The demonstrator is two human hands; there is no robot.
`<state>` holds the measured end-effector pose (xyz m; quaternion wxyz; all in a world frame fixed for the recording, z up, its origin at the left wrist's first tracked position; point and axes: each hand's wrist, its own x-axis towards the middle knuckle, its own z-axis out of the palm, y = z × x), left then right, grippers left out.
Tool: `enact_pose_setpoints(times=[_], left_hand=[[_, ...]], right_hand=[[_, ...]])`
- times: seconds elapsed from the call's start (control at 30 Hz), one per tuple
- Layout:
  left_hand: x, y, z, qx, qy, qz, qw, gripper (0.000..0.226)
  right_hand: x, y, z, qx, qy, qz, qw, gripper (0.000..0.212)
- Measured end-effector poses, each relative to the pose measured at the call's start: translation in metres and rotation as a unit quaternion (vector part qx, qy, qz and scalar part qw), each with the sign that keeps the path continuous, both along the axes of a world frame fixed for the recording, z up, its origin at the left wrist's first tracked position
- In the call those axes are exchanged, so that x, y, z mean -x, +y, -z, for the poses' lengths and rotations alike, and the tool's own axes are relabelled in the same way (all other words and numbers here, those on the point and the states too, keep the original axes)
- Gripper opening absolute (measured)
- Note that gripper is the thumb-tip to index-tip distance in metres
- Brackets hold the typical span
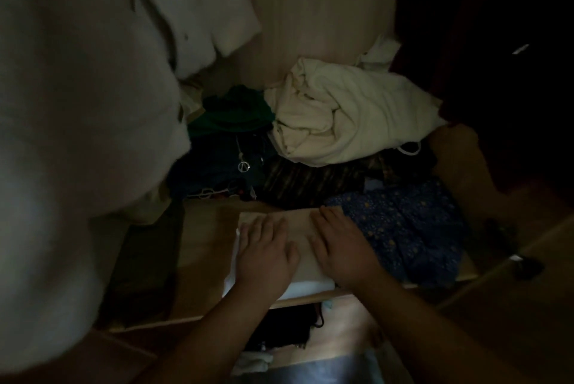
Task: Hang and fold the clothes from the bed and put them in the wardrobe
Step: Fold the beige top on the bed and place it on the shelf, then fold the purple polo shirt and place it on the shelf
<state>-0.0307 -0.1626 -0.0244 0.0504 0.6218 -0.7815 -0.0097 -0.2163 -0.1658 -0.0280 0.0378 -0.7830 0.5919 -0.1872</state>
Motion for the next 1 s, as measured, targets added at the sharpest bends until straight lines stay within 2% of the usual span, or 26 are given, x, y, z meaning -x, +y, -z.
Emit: enact_pose_setpoints(times=[0.07,0.13,0.23,0.3,0.4,0.57,0.63,0.77,1.0], left_hand=[[0.003,0.002,-0.009,-0.005,-0.018,-0.001,1.000,0.064],[0.011,0.012,-0.024,0.006,0.005,0.019,1.000,0.063],[0.037,0.045,-0.041,0.029,0.157,0.105,0.982,0.063],[0.058,0.074,-0.047,0.031,0.202,0.159,0.966,0.057],[0.086,0.119,-0.050,0.017,0.171,0.232,0.957,0.058],[0.140,0.203,-0.042,-0.011,0.096,0.309,0.946,0.058],[0.167,0.250,-0.037,-0.030,0.097,0.352,0.931,0.058],[0.226,0.370,-0.030,-0.033,0.106,0.456,0.883,0.061],[0.297,0.620,-0.018,-0.081,0.095,0.641,0.757,0.059]], right_hand=[[0.008,0.022,-0.008,-0.015,-0.025,0.066,0.997,0.056],[0.024,0.054,-0.015,-0.023,-0.047,0.125,0.991,0.057],[0.047,0.116,-0.025,-0.022,-0.038,0.182,0.982,0.058],[0.064,0.158,-0.031,-0.034,-0.017,0.216,0.976,0.060],[0.087,0.220,-0.042,-0.040,-0.005,0.263,0.964,0.065],[0.114,0.331,-0.054,0.006,-0.029,0.342,0.939,0.054],[0.125,0.386,-0.053,-0.014,-0.022,0.378,0.925,0.059],[0.140,0.528,-0.049,-0.029,-0.022,0.479,0.877,0.065],[0.130,0.809,-0.035,-0.005,-0.058,0.689,0.723,0.060]])
